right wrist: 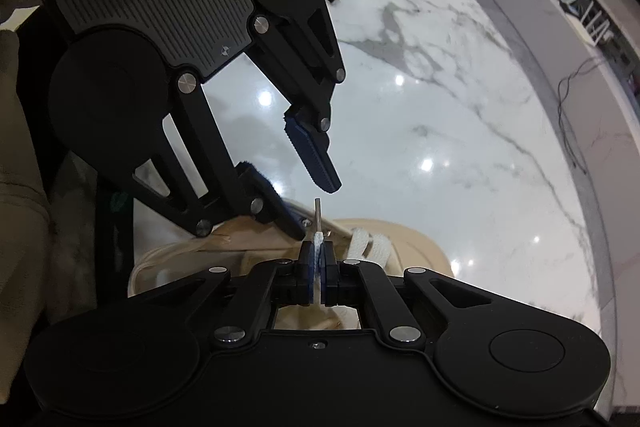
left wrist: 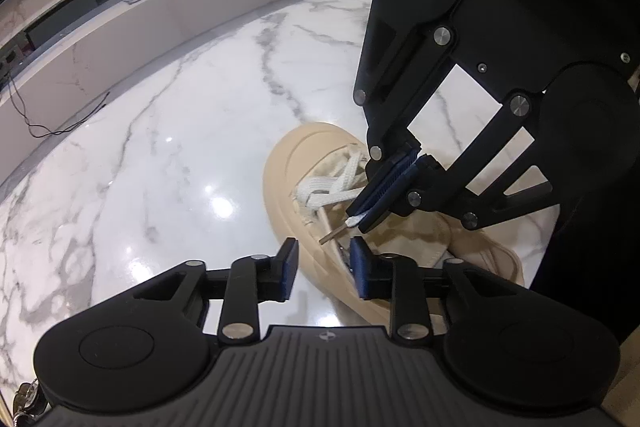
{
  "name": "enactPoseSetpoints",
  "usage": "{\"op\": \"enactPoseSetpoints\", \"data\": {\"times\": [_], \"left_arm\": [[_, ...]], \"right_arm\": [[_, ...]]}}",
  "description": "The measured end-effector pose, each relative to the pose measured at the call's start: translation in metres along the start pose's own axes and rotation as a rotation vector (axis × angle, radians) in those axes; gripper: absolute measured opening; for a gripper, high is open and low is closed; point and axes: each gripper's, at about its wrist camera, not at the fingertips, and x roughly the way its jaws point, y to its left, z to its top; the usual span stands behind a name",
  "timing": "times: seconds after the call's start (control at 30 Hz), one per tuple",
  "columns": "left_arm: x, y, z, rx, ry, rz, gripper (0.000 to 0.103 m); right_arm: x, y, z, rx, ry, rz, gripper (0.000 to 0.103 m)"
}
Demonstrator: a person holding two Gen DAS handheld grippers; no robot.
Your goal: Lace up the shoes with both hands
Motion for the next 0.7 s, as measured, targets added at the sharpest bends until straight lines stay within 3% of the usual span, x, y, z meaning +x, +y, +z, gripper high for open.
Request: {"op": "enactPoseSetpoints", "data": {"times": [0.17,0.7], "left_arm": [[0.001,0.000,-0.001,-0.001,-0.001,-0.022,0.012],[0.005,-0.006,0.004,0.000,0.000,-0.027,0.012]], "right_arm": [[0.008,-0.006,-0.006,0.061,0.051,-0.010,0.001],[0.012,-0.009,-0.010,0.120,0.052,-0.008,0.001]]}}
